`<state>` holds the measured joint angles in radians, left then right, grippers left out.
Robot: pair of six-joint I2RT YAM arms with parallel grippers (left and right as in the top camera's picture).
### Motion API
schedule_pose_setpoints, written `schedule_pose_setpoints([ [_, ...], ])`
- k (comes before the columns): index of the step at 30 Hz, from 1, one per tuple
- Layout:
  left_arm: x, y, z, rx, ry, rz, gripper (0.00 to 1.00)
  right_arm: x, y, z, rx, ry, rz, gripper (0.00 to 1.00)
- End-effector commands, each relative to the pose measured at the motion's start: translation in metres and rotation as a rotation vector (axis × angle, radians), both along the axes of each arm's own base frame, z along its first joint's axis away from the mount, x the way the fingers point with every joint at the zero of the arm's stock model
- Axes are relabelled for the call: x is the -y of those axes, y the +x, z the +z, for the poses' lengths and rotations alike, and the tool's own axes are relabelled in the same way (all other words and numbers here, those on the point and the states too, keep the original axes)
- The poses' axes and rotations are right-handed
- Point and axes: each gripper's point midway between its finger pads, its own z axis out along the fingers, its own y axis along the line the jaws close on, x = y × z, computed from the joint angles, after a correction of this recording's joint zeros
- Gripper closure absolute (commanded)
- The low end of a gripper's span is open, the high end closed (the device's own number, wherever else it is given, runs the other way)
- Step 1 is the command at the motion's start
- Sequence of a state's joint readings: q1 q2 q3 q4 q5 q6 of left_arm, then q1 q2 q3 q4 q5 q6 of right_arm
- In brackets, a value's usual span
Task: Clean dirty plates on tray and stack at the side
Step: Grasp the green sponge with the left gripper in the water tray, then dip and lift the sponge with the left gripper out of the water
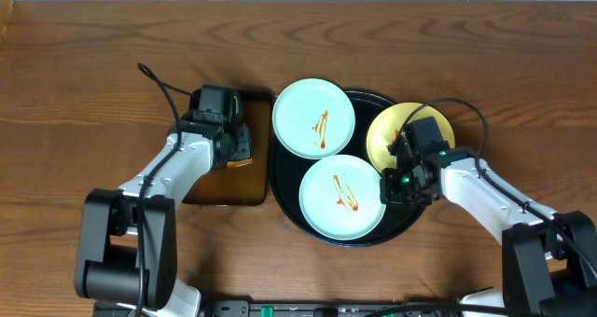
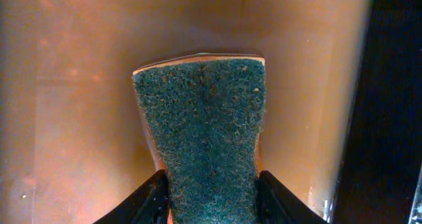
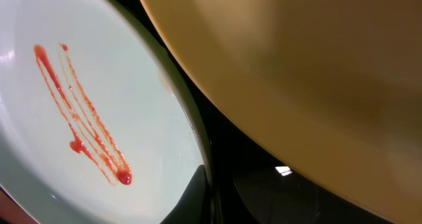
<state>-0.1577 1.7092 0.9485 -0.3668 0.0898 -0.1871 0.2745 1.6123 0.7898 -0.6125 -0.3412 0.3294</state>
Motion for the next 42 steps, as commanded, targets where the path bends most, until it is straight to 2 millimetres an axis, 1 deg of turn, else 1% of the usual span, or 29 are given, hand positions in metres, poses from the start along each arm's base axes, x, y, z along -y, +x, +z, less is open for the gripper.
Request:
schedule_pose_setpoints([
  [1, -0.004, -0.005, -0.009, -0.02, 0.021, 0.016, 0.57, -0.006, 0.002, 0.002, 0.004, 0.006, 0.009, 0.99],
  [3, -0.004, -0.007, -0.011, -0.023, 0.02, 0.016, 0.57, -0.006, 0.002, 0.002, 0.004, 0.006, 0.009, 0.99],
  [6, -0.005, -0.008, -0.014, -0.022, 0.02, 0.016, 0.6, -0.006, 0.002, 0.002, 0.003, 0.006, 0.009, 0.99],
  [7, -0.005, -0.008, -0.014, -0.019, 0.02, 0.015, 0.64, -0.006, 0.002, 0.002, 0.003, 0.006, 0.009, 0.99],
  [8, -0.005, -0.007, -0.014, -0.014, 0.019, 0.016, 0.7, -0.006, 0.002, 0.002, 0.003, 0.006, 0.009, 0.99],
  [10, -0.004, -0.004, -0.013, -0.003, 0.018, 0.016, 0.89, -0.006, 0.002, 0.002, 0.003, 0.006, 0.009, 0.99],
  [11, -0.004, -0.002, -0.013, 0.005, 0.017, 0.016, 0.92, -0.006, 0.002, 0.002, 0.003, 0.006, 0.009, 0.99],
  [15, -0.004, 0.002, -0.011, 0.021, 0.015, 0.017, 0.93, -0.006, 0.002, 0.002, 0.002, 0.009, 0.01, 0.99],
  [17, -0.003, 0.005, -0.005, 0.037, 0.012, 0.017, 0.93, -0.006, 0.001, 0.002, -0.002, 0.008, 0.01, 0.99],
  [19, -0.002, 0.01, 0.005, 0.063, 0.008, 0.017, 0.93, -0.006, 0.001, 0.002, -0.002, 0.008, 0.009, 0.99],
  [22, -0.002, 0.018, 0.032, 0.139, 0.008, 0.01, 0.93, -0.006, 0.001, 0.002, -0.001, 0.008, 0.01, 0.99],
  [23, -0.003, 0.019, 0.049, 0.183, 0.004, 0.012, 0.93, -0.006, 0.001, 0.002, -0.001, 0.008, 0.01, 0.99],
  [25, -0.003, 0.017, 0.052, 0.184, 0.004, 0.012, 0.93, -0.006, 0.001, 0.002, -0.001, 0.008, 0.009, 0.99],
  [29, -0.013, 0.01, 0.038, 0.142, 0.06, 0.033, 0.92, -0.006, 0.001, 0.002, -0.001, 0.008, 0.01, 0.99],
  [36, -0.015, 0.001, 0.004, 0.047, 0.078, 0.031, 0.92, -0.006, 0.001, 0.002, -0.001, 0.008, 0.009, 0.99],
  [39, -0.016, -0.001, -0.008, 0.017, 0.084, 0.029, 0.92, -0.006, 0.001, 0.002, -0.001, 0.008, 0.01, 0.99],
  [42, -0.016, -0.002, -0.015, 0.003, 0.087, 0.029, 0.92, -0.006, 0.001, 0.002, -0.001, 0.008, 0.01, 0.99],
])
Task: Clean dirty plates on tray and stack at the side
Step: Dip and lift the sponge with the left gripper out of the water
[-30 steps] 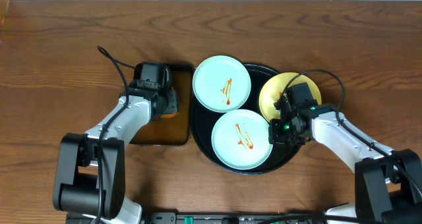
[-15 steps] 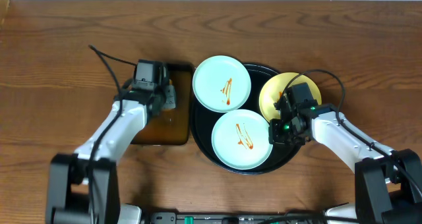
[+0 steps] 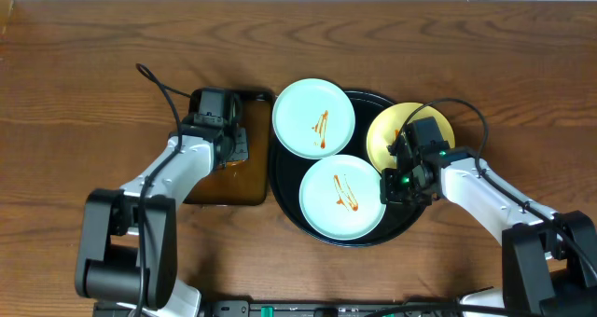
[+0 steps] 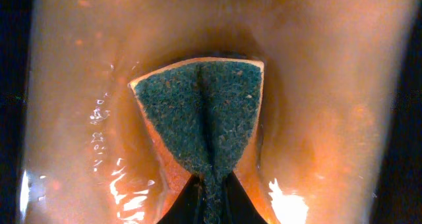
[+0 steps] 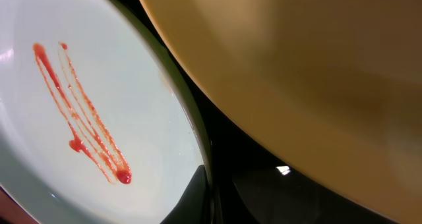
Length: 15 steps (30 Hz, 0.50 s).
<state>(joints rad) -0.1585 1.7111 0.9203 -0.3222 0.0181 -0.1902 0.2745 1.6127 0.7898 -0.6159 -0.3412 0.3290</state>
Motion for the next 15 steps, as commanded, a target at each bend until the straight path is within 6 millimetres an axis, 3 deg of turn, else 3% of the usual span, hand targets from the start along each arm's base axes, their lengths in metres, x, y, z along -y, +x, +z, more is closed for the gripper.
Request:
schedule_pose_setpoints([
  [1, -0.0038, -0.0031, -0.0104, -0.021, 0.023, 0.002, 0.92, -0.006, 0.0018, 0.0024, 0.003, 0.009, 0.009, 0.99],
  [4, -0.0033, -0.0005, -0.0096, -0.01, 0.021, 0.002, 0.89, -0.0061, 0.0017, 0.0024, 0.002, 0.009, 0.009, 0.99],
  [6, -0.0032, 0.0002, -0.0093, -0.007, 0.021, 0.002, 0.79, -0.0061, 0.0017, 0.0024, 0.002, 0.009, 0.009, 0.99],
  [15, -0.0033, 0.0, -0.012, -0.012, 0.021, 0.002, 0.75, -0.0061, 0.0017, 0.0024, 0.002, 0.009, 0.009, 0.99],
])
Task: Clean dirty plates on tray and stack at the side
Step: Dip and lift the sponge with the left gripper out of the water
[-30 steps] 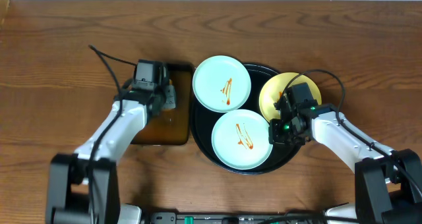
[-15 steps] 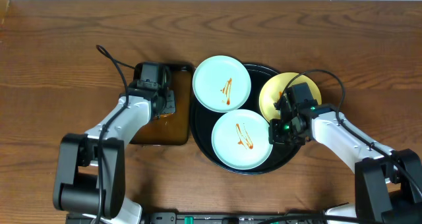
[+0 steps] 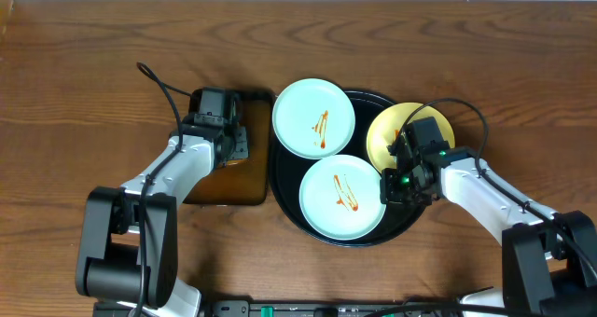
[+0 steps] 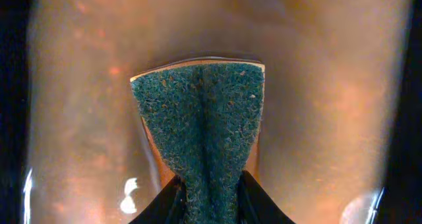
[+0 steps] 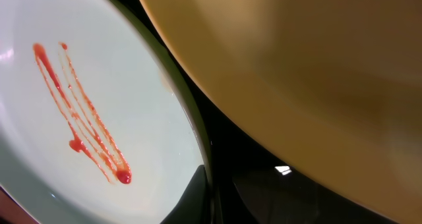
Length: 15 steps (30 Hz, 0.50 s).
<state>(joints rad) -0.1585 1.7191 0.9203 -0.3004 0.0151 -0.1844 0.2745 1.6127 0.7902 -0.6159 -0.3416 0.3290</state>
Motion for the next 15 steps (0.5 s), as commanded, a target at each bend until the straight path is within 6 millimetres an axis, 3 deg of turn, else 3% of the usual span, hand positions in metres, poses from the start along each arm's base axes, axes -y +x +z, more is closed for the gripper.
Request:
schedule_pose_setpoints([
  [1, -0.003, -0.004, -0.013, -0.029, 0.019, 0.006, 0.75, -0.006, 0.002, 0.002, 0.002, 0.009, 0.009, 0.99],
  [5, -0.004, -0.007, -0.019, -0.048, 0.023, 0.007, 0.73, -0.006, 0.002, 0.002, 0.002, 0.009, 0.009, 0.99],
  [7, -0.004, -0.008, -0.024, -0.06, 0.024, 0.006, 0.63, -0.006, 0.002, 0.002, 0.002, 0.009, 0.009, 0.99],
  [13, -0.003, -0.002, -0.025, -0.042, 0.022, 0.006, 0.63, -0.006, 0.002, 0.002, 0.002, 0.009, 0.009, 0.99],
  [14, -0.003, -0.002, -0.025, -0.038, 0.021, 0.006, 0.7, -0.006, 0.002, 0.002, 0.002, 0.009, 0.009, 0.99],
  [15, -0.003, -0.001, -0.024, -0.035, 0.021, 0.006, 0.87, -0.006, 0.002, 0.002, 0.002, 0.009, 0.009, 0.99],
])
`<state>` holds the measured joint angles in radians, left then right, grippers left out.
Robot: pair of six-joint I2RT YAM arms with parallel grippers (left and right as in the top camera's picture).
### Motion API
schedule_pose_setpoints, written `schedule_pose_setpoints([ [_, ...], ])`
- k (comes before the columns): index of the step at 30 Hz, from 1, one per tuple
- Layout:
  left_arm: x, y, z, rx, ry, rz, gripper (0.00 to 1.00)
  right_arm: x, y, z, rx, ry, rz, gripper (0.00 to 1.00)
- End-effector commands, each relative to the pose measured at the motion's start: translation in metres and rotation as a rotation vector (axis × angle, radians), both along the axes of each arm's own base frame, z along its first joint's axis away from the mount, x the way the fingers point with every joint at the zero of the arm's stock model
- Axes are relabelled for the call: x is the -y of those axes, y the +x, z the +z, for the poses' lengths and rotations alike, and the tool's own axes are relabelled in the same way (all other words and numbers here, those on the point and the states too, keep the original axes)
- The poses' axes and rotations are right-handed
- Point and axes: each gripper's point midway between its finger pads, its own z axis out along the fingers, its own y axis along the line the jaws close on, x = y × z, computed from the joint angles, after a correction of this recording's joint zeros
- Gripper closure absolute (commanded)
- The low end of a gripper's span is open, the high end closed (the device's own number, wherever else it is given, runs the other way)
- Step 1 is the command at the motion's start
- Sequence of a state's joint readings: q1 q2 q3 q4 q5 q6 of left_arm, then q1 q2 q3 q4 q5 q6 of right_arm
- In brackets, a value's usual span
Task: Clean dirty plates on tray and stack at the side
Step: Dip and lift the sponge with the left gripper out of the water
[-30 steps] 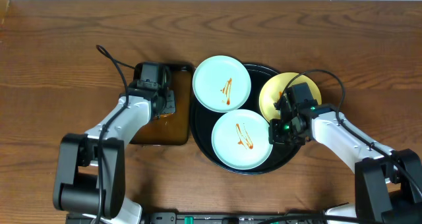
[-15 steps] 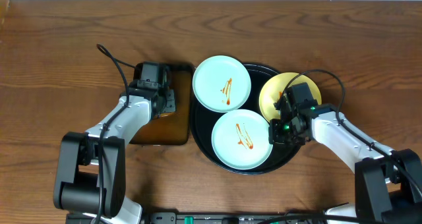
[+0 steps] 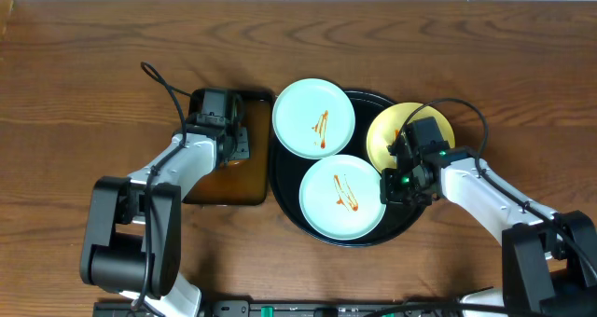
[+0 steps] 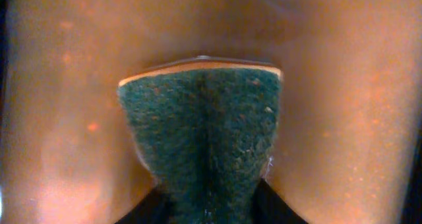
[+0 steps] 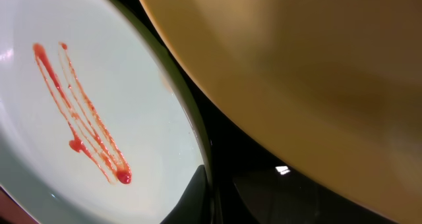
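On the black round tray (image 3: 411,220) lie two pale plates streaked with red sauce, one at the back (image 3: 313,118) and one at the front (image 3: 340,196), plus a yellow plate (image 3: 396,135). My left gripper (image 3: 235,142) is over the brown dish (image 3: 229,188), shut on a green scouring sponge (image 4: 201,125) above brown liquid. My right gripper (image 3: 396,182) sits at the front plate's right rim. In the right wrist view one finger (image 5: 198,184) lies on that plate (image 5: 99,85), the rim is between the jaws, and the yellow plate (image 5: 297,66) lies just beyond.
The brown rectangular dish stands left of the tray, almost touching it. Bare wooden table (image 3: 84,65) surrounds both. A black cable (image 3: 163,89) loops up from the left arm. The tray floor (image 5: 264,191) shows dark between the two plates.
The sponge now looks wider and less creased between the left fingers, which stand a little further apart. The right gripper and the plates have not moved.
The sponge first sat flat between widely spaced left fingers over the brown dish. Then it was pinched into a tight fold, with the liquid rippling. After that the squeeze eased in two steps to now. The right gripper stayed at the front plate's rim throughout.
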<state>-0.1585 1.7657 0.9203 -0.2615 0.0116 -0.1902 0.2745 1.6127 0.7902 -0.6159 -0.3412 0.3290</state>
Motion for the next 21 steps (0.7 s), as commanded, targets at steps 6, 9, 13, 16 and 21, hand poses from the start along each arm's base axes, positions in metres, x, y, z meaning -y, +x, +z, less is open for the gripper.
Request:
schedule_pose_setpoints([
  [6, -0.002, -0.002, 0.0, 0.0, 0.016, -0.008, 0.93, -0.006, 0.001, 0.002, 0.002, 0.009, 0.009, 0.99],
  [9, -0.002, 0.0, 0.017, 0.035, 0.011, -0.008, 0.93, -0.006, 0.002, 0.002, 0.002, 0.009, 0.009, 0.99],
  [13, -0.002, 0.002, 0.036, 0.081, 0.011, -0.024, 0.58, -0.006, 0.002, 0.002, 0.002, 0.009, 0.009, 0.99],
  [16, -0.002, 0.001, 0.036, 0.08, 0.012, -0.024, 0.36, -0.006, 0.002, 0.002, 0.002, 0.009, 0.009, 0.99],
  [21, -0.002, 0.003, 0.036, 0.091, 0.011, -0.024, 0.27, -0.006, 0.002, 0.002, 0.002, 0.009, 0.009, 0.99],
])
